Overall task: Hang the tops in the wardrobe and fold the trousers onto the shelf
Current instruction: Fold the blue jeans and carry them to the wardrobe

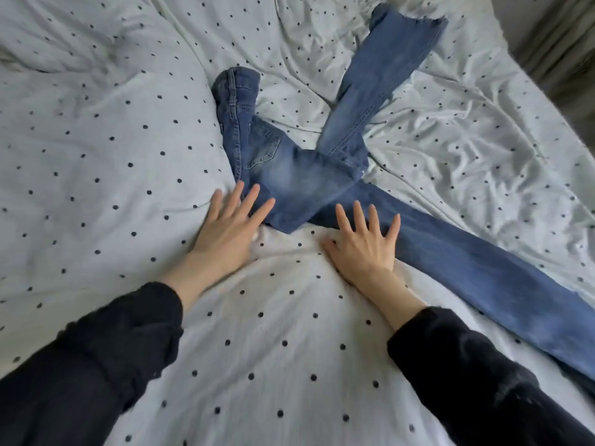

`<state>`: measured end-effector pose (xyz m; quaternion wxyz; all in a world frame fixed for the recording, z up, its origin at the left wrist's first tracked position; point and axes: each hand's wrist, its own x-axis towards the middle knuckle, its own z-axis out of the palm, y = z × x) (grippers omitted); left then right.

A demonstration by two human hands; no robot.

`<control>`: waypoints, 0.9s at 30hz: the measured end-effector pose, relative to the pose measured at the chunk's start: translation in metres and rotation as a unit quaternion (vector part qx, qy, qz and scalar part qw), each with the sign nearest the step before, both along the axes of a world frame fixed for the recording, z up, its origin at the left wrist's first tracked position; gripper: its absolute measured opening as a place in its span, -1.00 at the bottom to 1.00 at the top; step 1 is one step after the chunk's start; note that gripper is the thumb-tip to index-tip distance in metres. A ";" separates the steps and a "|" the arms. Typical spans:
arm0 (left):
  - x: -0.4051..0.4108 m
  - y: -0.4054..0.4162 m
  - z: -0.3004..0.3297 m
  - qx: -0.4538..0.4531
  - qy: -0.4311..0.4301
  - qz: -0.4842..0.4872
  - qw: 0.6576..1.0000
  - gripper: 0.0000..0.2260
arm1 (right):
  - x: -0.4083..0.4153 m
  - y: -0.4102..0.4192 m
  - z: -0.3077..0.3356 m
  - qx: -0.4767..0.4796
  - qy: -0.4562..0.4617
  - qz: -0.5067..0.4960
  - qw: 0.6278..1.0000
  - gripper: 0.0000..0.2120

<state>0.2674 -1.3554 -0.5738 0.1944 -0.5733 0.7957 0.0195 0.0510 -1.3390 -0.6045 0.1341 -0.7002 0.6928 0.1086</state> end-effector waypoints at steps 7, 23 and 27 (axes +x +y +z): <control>0.002 -0.053 -0.040 -0.130 0.026 -0.125 0.983 -0.66 | 0.001 -0.008 -0.007 0.004 0.014 0.020 1.000 -0.58; -0.071 0.138 0.089 -0.021 0.216 -0.077 0.973 -0.70 | -0.019 0.095 0.113 -0.077 -0.406 -0.168 0.895 -0.48; -0.076 0.176 0.122 -0.120 0.279 -0.125 0.945 -0.83 | -0.025 0.133 0.132 -0.105 -0.415 -0.141 0.893 -0.34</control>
